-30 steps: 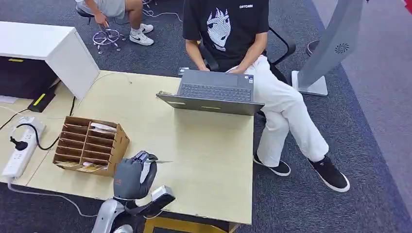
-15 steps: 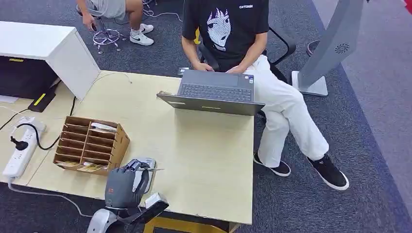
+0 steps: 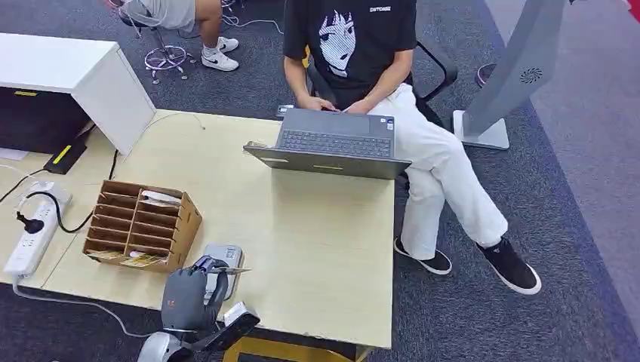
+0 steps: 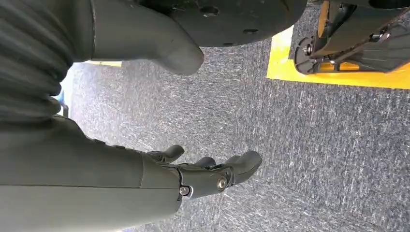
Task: Pass the card to the sensor for recognition and then transmit it.
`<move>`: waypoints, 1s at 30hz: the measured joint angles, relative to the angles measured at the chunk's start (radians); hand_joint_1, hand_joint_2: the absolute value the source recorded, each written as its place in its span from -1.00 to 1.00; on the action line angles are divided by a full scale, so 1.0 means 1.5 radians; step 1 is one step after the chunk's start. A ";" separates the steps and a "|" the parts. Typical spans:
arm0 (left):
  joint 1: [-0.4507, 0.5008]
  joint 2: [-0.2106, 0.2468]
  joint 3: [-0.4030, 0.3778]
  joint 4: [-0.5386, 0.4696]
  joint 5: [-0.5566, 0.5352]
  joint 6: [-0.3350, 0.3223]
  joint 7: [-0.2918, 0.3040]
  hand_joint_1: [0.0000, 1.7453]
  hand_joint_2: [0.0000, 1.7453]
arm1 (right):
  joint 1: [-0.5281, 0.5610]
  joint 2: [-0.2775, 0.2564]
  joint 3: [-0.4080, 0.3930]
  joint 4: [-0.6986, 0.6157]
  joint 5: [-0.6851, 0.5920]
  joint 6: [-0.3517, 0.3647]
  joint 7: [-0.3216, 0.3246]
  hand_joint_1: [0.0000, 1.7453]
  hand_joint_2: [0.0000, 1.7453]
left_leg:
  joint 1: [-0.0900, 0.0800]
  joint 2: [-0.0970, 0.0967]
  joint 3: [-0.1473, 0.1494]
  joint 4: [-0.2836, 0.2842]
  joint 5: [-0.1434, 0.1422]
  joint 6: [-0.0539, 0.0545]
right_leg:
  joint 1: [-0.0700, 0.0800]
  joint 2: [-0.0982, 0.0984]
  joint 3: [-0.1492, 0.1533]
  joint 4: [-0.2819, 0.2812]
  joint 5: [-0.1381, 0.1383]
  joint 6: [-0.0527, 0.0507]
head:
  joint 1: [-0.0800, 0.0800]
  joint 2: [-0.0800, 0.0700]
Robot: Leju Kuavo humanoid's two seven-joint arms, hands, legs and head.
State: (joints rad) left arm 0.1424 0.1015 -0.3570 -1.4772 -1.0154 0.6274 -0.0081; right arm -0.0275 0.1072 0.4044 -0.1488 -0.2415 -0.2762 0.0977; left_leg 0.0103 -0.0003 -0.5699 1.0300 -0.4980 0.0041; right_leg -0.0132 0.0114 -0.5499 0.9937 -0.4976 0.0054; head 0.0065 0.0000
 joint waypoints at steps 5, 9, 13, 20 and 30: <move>-0.015 -0.006 0.038 0.064 -0.028 0.037 -0.007 1.00 1.00 | 0.000 0.000 0.000 0.000 0.003 0.002 0.000 -1.00 1.00 | 0.000 0.000 0.000 0.000 0.000 0.000 | 0.000 0.000 0.000 0.000 0.000 0.000 | 0.000 0.000; -0.027 -0.023 0.099 0.115 -0.047 0.042 -0.045 1.00 1.00 | 0.000 0.000 0.000 0.000 0.003 0.002 0.000 -1.00 1.00 | 0.000 0.000 0.000 0.000 0.000 0.000 | 0.000 0.000 0.000 0.000 0.000 0.000 | 0.000 0.000; -0.036 -0.037 0.125 0.138 -0.068 0.050 -0.050 1.00 1.00 | 0.000 0.000 0.000 0.000 0.002 0.002 0.000 -1.00 1.00 | 0.000 0.000 0.000 0.000 0.000 0.000 | 0.000 0.000 0.000 0.000 0.000 0.000 | 0.000 0.000; -0.047 -0.054 0.169 0.156 -0.188 0.052 -0.001 1.00 1.00 | 0.000 0.000 0.000 0.000 0.002 0.002 0.000 -1.00 1.00 | 0.000 0.000 0.001 0.000 0.000 0.000 | 0.000 0.000 0.000 0.000 0.000 0.000 | 0.000 0.000; -0.057 -0.067 0.229 0.185 -0.215 0.053 -0.012 1.00 1.00 | 0.000 0.000 0.000 0.000 0.002 0.002 0.000 -1.00 1.00 | 0.000 -0.001 0.001 0.000 0.000 0.000 | 0.000 0.000 0.001 0.000 0.000 0.000 | 0.000 0.000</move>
State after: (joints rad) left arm 0.0572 0.0015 -0.0133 -1.1990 -1.3378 0.7069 -0.0263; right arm -0.0273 0.1072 0.4044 -0.1484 -0.2392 -0.2735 0.0977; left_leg 0.0107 -0.0011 -0.5687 1.0300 -0.4978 0.0039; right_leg -0.0129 0.0109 -0.5490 0.9942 -0.4977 0.0052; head 0.0061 0.0000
